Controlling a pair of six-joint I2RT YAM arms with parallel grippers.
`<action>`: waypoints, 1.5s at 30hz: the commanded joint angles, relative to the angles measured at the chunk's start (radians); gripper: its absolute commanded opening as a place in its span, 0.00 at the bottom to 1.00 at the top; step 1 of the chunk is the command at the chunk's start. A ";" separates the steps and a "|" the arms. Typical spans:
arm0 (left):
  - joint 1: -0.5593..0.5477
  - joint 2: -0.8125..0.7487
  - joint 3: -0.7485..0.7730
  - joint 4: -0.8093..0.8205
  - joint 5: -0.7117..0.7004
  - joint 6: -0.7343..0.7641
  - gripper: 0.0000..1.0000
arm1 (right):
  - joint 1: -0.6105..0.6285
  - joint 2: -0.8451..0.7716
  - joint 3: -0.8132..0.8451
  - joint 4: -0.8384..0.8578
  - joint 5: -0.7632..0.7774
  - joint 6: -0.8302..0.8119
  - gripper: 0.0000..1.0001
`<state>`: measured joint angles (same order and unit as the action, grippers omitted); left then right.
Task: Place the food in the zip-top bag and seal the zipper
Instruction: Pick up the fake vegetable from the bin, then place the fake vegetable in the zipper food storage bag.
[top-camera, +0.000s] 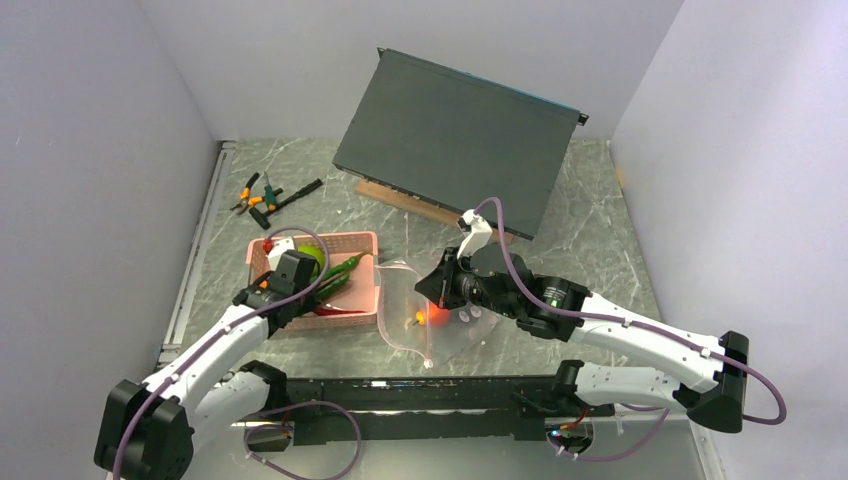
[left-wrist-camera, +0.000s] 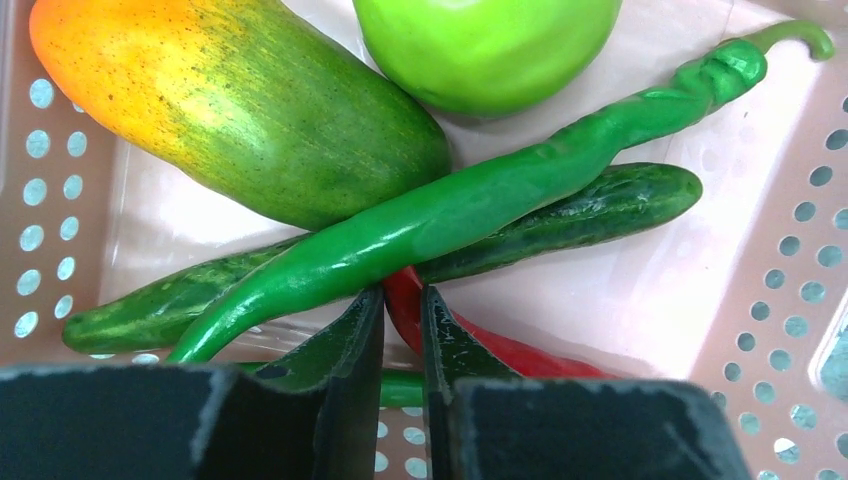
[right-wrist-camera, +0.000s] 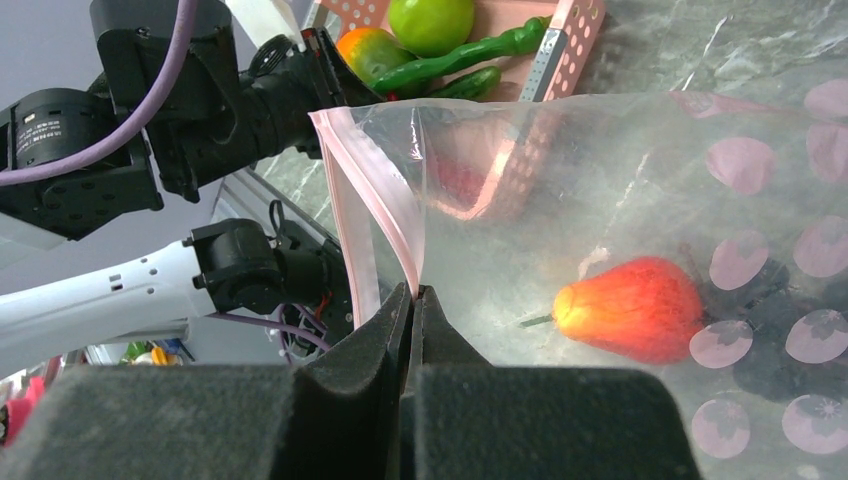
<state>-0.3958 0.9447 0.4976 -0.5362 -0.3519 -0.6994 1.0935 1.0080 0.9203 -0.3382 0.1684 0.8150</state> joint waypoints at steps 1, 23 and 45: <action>0.004 -0.030 0.032 -0.014 0.027 0.008 0.17 | -0.004 -0.022 -0.011 0.038 -0.011 0.000 0.00; 0.003 -0.328 0.259 -0.281 0.052 0.027 0.04 | -0.004 -0.012 0.004 0.041 -0.015 -0.006 0.00; 0.003 -0.428 0.520 -0.353 0.436 0.110 0.00 | -0.002 0.033 0.024 0.060 -0.038 0.000 0.00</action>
<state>-0.3958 0.4690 0.9829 -0.9360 -0.0967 -0.6182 1.0935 1.0332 0.9092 -0.3229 0.1455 0.8146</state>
